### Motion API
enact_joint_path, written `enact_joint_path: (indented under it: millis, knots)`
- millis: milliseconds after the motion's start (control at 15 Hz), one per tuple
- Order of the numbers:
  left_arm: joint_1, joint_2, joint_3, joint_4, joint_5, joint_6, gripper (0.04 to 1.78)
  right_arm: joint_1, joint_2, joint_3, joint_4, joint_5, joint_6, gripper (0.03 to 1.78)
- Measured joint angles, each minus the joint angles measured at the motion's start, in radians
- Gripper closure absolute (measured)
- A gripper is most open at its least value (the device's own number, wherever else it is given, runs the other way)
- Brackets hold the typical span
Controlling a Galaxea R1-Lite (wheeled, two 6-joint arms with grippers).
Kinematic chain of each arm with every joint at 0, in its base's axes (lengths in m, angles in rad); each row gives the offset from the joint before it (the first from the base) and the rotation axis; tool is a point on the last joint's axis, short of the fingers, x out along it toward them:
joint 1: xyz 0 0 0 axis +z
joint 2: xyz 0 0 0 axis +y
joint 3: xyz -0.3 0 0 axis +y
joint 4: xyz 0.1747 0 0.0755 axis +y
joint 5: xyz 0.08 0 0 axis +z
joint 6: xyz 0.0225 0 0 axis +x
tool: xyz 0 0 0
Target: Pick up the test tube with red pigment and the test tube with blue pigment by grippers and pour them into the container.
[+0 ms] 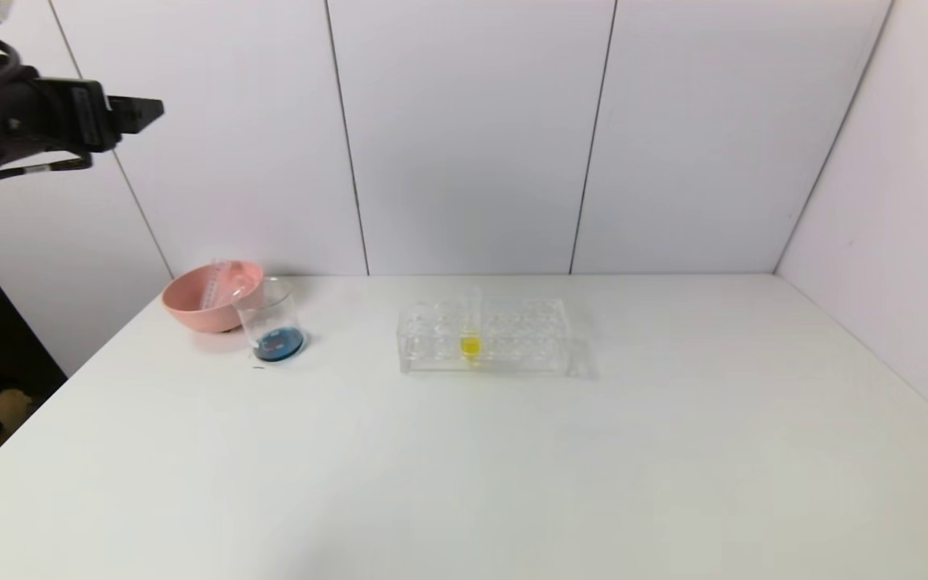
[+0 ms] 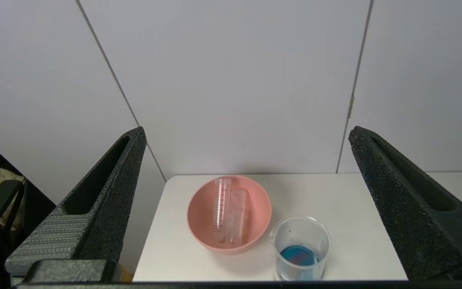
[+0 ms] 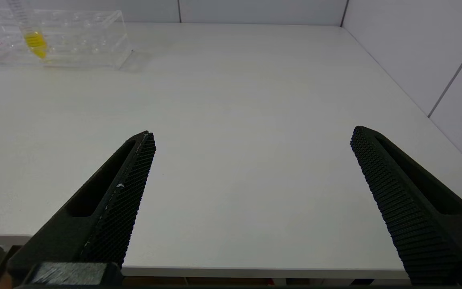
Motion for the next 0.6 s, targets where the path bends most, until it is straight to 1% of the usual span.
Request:
enact_joint_path:
  millis: [333, 600]
  knots:
    - [-0.001, -0.515, 0.397, 0.008, -0.169, 0.046, 0.06, 0.0, 0.0, 0.0, 0.0, 0.0, 0.0, 0.04]
    - [0.006, -0.933, 0.67, 0.022, -0.269, 0.108, 0.06, 0.0, 0.0, 0.0, 0.0, 0.0, 0.0, 0.04]
